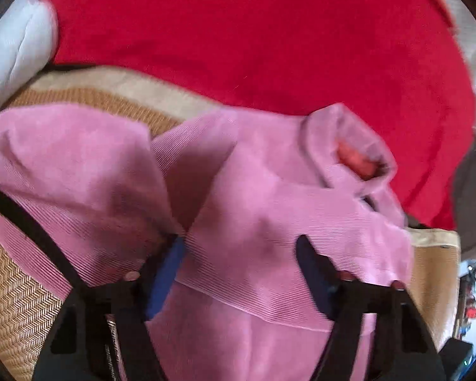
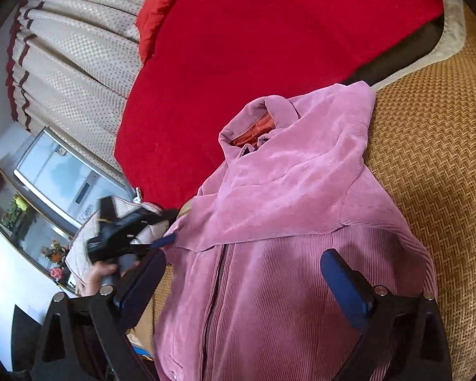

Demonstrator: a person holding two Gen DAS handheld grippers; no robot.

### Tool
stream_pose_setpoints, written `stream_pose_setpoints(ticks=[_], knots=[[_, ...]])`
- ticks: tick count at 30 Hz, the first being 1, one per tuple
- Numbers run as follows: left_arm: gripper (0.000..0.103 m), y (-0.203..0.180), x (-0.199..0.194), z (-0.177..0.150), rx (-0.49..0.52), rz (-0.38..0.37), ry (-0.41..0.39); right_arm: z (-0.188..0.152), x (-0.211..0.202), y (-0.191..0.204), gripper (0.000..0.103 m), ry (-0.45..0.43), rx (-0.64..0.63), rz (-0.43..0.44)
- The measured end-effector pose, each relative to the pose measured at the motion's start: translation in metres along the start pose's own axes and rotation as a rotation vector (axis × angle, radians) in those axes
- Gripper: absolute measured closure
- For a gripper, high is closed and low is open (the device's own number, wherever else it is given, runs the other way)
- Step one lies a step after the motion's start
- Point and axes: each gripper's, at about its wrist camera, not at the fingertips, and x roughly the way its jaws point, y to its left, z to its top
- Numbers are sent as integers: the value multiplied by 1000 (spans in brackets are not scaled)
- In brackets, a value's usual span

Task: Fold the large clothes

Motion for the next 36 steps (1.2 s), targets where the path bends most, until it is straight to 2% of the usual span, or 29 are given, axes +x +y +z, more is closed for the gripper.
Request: stream_pose_setpoints(ticks=[2,4,5,6,8,10,11,12,13,14,15,17,20,21,23,25,27,29,32,36], knots=[[42,1,5,-4,12,18,-4,2,-1,-1,3,0,17,9],[61,-1,2,-8,26,53,-16,4,-2,-1,3,0,20,14],[87,-3,3,-8,37,82,-12,4,-1,0,3,0,20,14],[93,-3,4,-10,44,90,-1,4,-1,0,3,2,20,13],[92,2,2,-12,36,77,-1,3,3,0,3,9,20,8],[88,-2,-1,-12,48,76,-21,0,-2,-1,3,12,24,5],[75,-5,-4,-12,57,95,-42,-1,-2,-1,3,11,27,2],[51,-7,-8,-9,67,115,-67,-1,-1,-2,3,10,30,0],[40,-10,-13,-8,73,120,-92,-1,-1,-2,3,9,33,0],[32,-11,-12,-4,76,111,-110,-1,-1,-2,3,8,33,0],[32,-13,-12,-3,82,99,-125,-1,-1,-2,3,8,30,0],[34,-17,-2,1,108,120,-99,-1,-1,-1,3,10,26,0],[89,-15,24,0,139,182,20,-2,1,-1,3,18,20,0],[93,-12,21,-4,139,172,6,-2,2,-1,3,21,19,-3],[95,-17,4,-11,162,168,-48,-2,1,-1,3,22,18,-2],[95,-26,-33,-27,192,135,-172,-1,-2,-1,3,13,16,-5],[95,-27,-51,-42,210,134,-235,0,-5,-2,3,1,21,-8],[95,-18,-42,-49,187,148,-210,1,-8,-4,3,-9,32,-9],[94,0,0,-56,168,193,-118,4,-19,-7,3,-41,53,-15],[93,1,5,-61,203,197,-163,26,-49,-14,3,-146,96,-34]])
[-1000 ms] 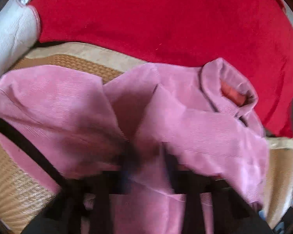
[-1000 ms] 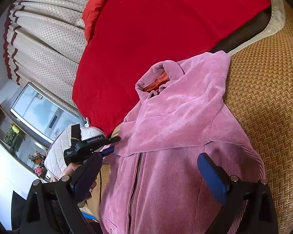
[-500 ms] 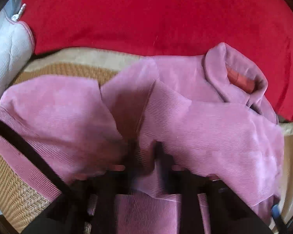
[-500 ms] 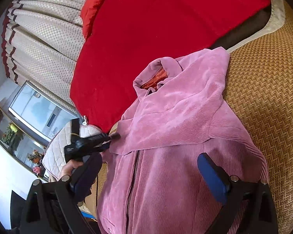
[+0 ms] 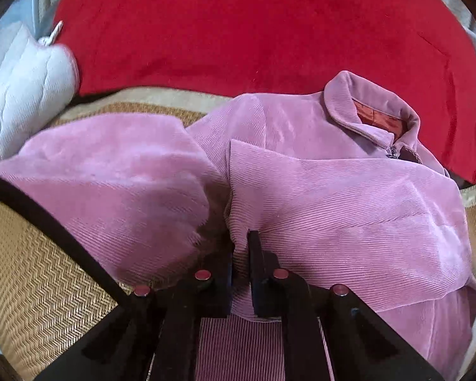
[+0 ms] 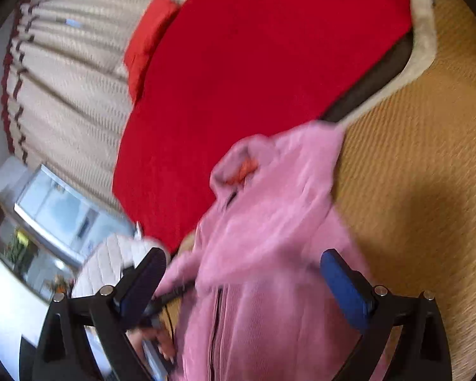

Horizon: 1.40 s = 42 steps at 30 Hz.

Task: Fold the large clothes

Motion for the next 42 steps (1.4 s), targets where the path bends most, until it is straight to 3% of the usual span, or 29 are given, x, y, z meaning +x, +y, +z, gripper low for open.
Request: stream_pose_setpoints(ticks=[3,6,9,10,11,12,14,17,19,21,23,24,25,28,32,33,34,37,39,42], knots=[[93,0,-5,-11,30,-5,-34,36,23,-15,2,53,35,-44],[93,4,-13,-19,29,-30,-55,78,76,-40,2,147,52,-175],[93,6,-9,-16,15,-59,-64,97,119,-59,4,234,90,-220],[93,7,-9,-17,12,-69,-67,103,128,-55,11,232,59,-232],[93,9,-8,-17,11,-75,-69,107,138,-49,32,261,31,-237],[93,10,-7,-17,11,-81,-70,109,151,-43,90,319,16,-256],[93,12,-9,-17,-1,-99,-68,112,154,-12,92,304,-145,-363],[93,11,-7,-16,8,-93,-68,112,148,27,93,194,-392,-534],[93,6,-8,-18,32,-67,-76,112,162,3,92,235,-384,-674],[93,5,-8,-18,39,-62,-78,111,157,-14,88,248,-315,-655],[93,5,-8,-17,34,-66,-76,110,136,-14,61,207,-240,-586],[93,4,-8,-17,36,-63,-75,107,121,-11,12,179,-212,-528],[93,3,-9,-17,40,-58,-77,103,102,-4,0,135,-191,-471],[93,1,-9,-17,47,-48,-81,84,78,13,0,155,-167,-383],[93,3,-9,-17,40,-55,-82,33,79,23,3,314,-250,-433],[91,3,-9,-17,39,-58,-82,13,81,20,28,356,-314,-486],[91,3,-8,-17,38,-61,-83,0,88,17,82,415,-380,-571],[89,3,-8,-18,39,-64,-84,2,78,16,82,386,-390,-622],[89,3,-8,-17,35,-66,-81,6,69,21,82,327,-420,-704],[89,3,-8,-17,37,-66,-81,19,46,19,79,263,-313,-714]])
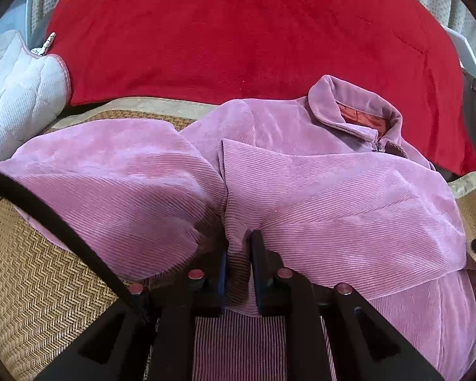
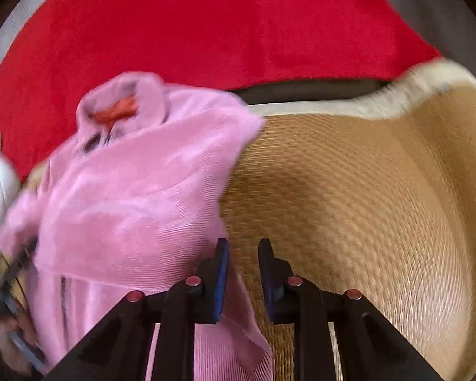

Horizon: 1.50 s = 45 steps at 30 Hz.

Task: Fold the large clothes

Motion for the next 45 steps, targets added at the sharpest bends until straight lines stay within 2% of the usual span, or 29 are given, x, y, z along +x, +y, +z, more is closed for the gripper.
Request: stream_pose_setpoints(ticks=[2,3,4,5,6,7,8,11,12,13,15,17,18,19,22,24,26,30,31,32,33,35,37,38,39,41,42,45], knots=[[87,-1,0,0,5,5,-4,-1,-18,6,77,-44,30,61],[85,-1,-1,-1,6,2,-6,-2,-28,14,60,-75,24,118],[82,-1,-1,-1,5,-5,-6,-2,-32,24,16,-93,14,159],[75,0,-2,-1,-2,-20,-6,-4,-38,33,0,-115,2,224],[63,2,-3,-1,-15,-45,-7,-7,-42,39,0,-147,-5,290],[56,5,-6,0,-30,-83,-6,-9,-43,45,0,-160,-14,336],[46,7,-10,0,-47,-117,-7,-10,-35,50,0,-150,-21,352],[43,24,-43,5,-97,-171,-75,-24,13,44,2,-28,13,294],[36,31,-52,8,-118,-183,-95,-30,21,37,2,-28,30,308],[33,48,-66,12,-167,-204,-128,-34,17,36,1,-94,14,321],[25,91,-88,17,-315,-218,-196,-41,15,36,1,-120,-14,330],[24,132,-97,18,-446,-212,-224,-47,14,32,1,-157,-37,350],[24,164,-98,18,-533,-191,-234,-49,19,33,1,-178,-33,367],[24,182,-97,18,-578,-165,-230,-53,17,30,1,-198,-19,390],[24,243,-81,18,-718,-77,-180,-57,12,22,1,-213,7,432],[24,274,-66,18,-814,-63,-133,-51,19,27,1,-216,12,443],[25,293,-53,20,-889,-61,-95,-52,17,28,0,-218,8,441],[26,303,-35,33,-920,-70,-52,-51,17,29,0,-221,8,444],[27,307,-29,36,-945,-66,-38,-52,16,28,0,-222,10,449],[49,311,-24,38,-960,-62,-28,-51,17,28,0,-222,12,451],[95,314,-15,41,-964,-34,18,-51,19,27,0,-222,12,452],[99,317,-10,48,-964,2,72,-51,18,28,0,-221,11,451],[99,306,-26,64,-897,43,29,-51,19,28,0,-221,11,450],[99,291,-41,76,-824,62,-13,-51,19,28,0,-221,12,451],[99,264,-63,93,-706,83,-78,-51,19,28,0,-221,14,452],[99,217,-92,119,-538,82,-168,-51,19,28,0,-220,14,448],[99,178,-114,131,-422,61,-232,-50,19,28,0,-220,13,445],[99,91,-152,147,-216,-41,-334,-50,19,28,0,-219,17,446]])
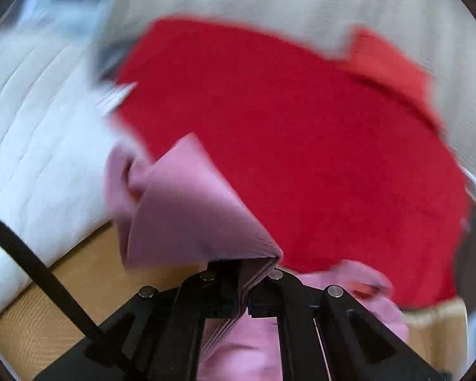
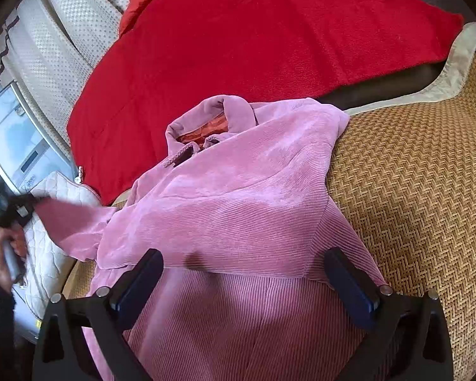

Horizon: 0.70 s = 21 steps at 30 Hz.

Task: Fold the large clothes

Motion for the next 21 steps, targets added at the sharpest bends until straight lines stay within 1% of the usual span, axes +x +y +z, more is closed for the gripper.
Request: stream_pose_setpoints(ticks=[1,2,3,5,7,8,9,10,12,13,14,15,16,18,20,21], knots=[[99,-36,-11,-3,71,-67,-18,0,0,0,0,0,2,2],[99,-59,-24,-5,127,-114,-28,0,-1,-1,0,0,5,4],[99,-90,-31,-15,192,-168,-31,0,-1,-1,0,-1,7,6],[98,-142,-32,-43,304,-268,6,1,-1,-2,0,-3,13,12],[92,-181,-23,-84,398,-314,72,1,-2,-3,0,-6,24,21],[64,-191,-15,-102,431,-313,106,1,-3,-4,0,-8,32,27],[26,-198,-5,-125,472,-302,162,2,-4,-5,0,-10,40,35],[17,-200,10,-144,506,-273,225,2,-4,-6,0,-12,47,41],[17,-194,33,-175,553,-198,301,3,-7,-9,0,-19,70,61],[17,-187,37,-188,563,-160,328,4,-8,-11,0,-21,82,73],[17,-175,38,-191,541,-137,332,4,-10,-12,0,-25,96,85],[17,-170,39,-190,508,-132,321,5,-12,-14,0,-28,115,98],[17,-154,28,-192,459,-133,301,6,-15,-17,0,-31,144,115],[17,-122,11,-178,362,-149,247,8,-22,-23,0,-40,211,163],[17,-95,5,-165,299,-108,187,10,-32,-29,0,-54,291,241],[16,-79,3,-160,268,-79,162,13,-38,-30,0,-66,312,262]])
